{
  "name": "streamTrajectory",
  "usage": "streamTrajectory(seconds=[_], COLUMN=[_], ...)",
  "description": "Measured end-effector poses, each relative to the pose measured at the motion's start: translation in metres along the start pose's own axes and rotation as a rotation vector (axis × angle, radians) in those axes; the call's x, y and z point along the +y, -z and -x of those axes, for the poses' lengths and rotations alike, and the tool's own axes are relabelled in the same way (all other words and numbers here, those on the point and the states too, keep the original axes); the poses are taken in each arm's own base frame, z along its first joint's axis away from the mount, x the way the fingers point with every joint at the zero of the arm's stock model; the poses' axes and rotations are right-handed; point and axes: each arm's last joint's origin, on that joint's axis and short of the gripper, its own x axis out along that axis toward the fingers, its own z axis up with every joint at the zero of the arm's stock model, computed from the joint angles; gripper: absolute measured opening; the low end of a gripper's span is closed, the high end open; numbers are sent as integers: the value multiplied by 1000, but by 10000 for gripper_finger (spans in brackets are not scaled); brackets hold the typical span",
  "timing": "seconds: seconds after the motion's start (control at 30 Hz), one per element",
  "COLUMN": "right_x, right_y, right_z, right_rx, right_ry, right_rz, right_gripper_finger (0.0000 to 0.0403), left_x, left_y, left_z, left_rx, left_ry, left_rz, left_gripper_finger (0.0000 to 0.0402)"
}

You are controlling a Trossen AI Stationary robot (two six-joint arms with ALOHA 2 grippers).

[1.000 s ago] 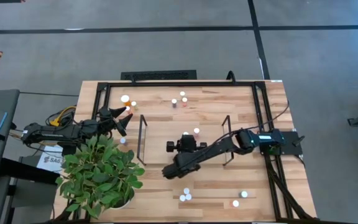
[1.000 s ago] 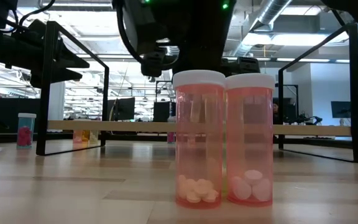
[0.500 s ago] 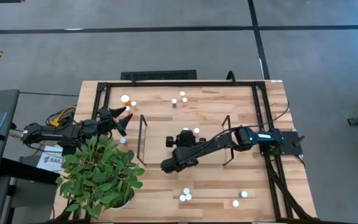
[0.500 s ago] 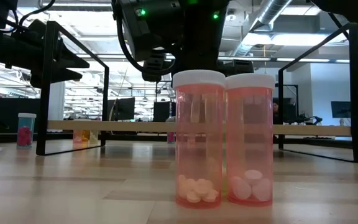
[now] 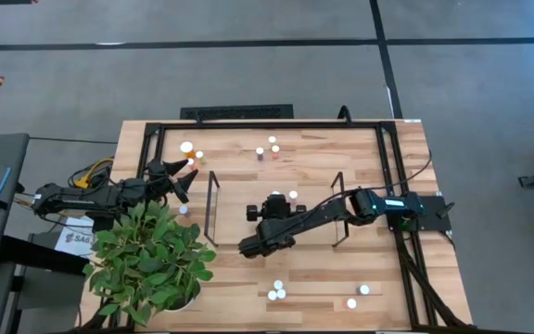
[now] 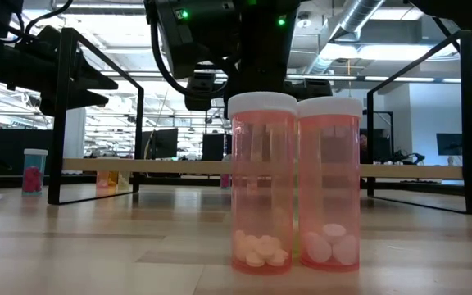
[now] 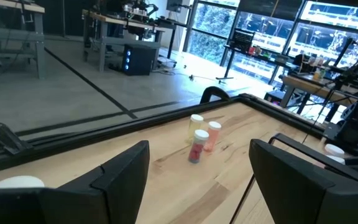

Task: Pick and place medicine bottles onto shelf by color
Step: Put the yellow pill bottle on the shelf

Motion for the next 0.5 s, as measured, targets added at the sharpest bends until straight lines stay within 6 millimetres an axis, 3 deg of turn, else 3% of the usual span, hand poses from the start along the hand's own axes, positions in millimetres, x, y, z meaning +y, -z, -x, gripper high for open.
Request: streamTrajectory(seconds=[0.5], right_x=[0], right_y=[22], right_z=[-6], right_rx=[-59], right_ry=[-2], right_rz=[49], right_gripper_finger=[108], left_x=[0], left_y=[0], left_z=[0], left_rx=[0], left_ry=[0], left_rz=[0], left_gripper_finger=[265])
